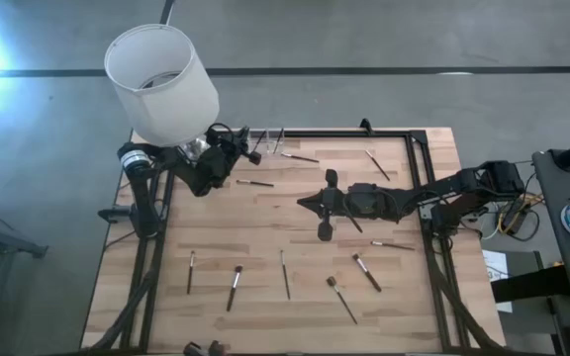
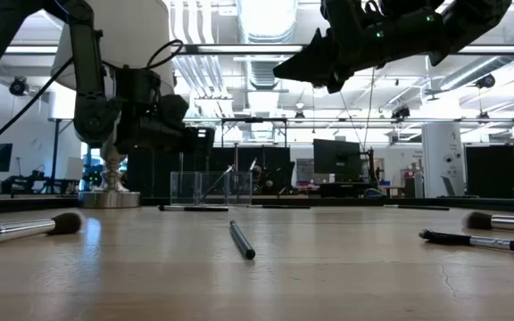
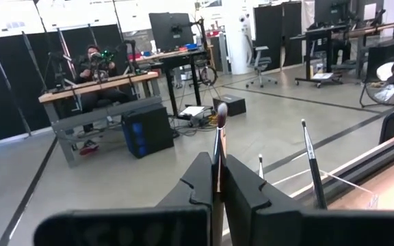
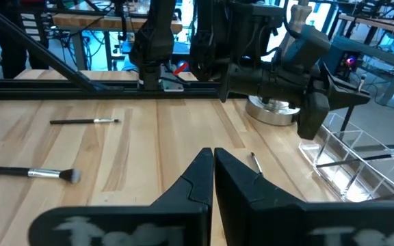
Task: Put items in baskets/containers
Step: Put the eyeshadow brush into the transparent organizer
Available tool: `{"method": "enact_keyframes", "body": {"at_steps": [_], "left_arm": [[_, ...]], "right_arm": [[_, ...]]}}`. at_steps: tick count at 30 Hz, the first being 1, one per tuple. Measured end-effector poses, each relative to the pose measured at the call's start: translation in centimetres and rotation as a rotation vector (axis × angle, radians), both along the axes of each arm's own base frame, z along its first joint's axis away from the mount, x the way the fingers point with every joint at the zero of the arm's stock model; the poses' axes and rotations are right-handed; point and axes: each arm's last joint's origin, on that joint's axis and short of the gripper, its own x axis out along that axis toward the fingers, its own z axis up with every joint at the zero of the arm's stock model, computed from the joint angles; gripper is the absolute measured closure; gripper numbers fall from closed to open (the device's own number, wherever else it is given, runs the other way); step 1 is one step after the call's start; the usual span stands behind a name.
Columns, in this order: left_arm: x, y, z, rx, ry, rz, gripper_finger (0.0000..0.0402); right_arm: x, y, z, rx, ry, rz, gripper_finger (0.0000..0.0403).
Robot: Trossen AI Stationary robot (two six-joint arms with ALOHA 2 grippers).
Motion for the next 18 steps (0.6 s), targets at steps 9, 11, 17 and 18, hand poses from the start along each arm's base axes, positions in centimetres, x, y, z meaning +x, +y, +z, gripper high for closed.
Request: {"method": "enact_keyframes", "body": {"at_steps": [9, 11, 17, 18], "left_arm": [[0.2, 0.0, 0.2, 0.004, -0.015, -0.029, 0.039], [0.4, 0.1, 0.3, -0.001, -0.03, -0.049, 0.039], [1.3, 0.7, 0.2, -0.015, -0.032, -0.052, 0.039], [1.5, 0.8, 0.2, -0.017, -0.026, -0.05, 0.039]], "right_arm": [[0.0, 0.0, 0.0, 0.0, 0.002, 0.0, 0.0394], [0.0, 0.0, 0.0, 0.0, 0.002, 0.001, 0.0394], [0.0, 0.1, 0.0, 0.0, 0.001, 0.005, 0.0394], [0.0, 0.2, 0.0, 0.0, 0.001, 0.006, 0.0394]]}}
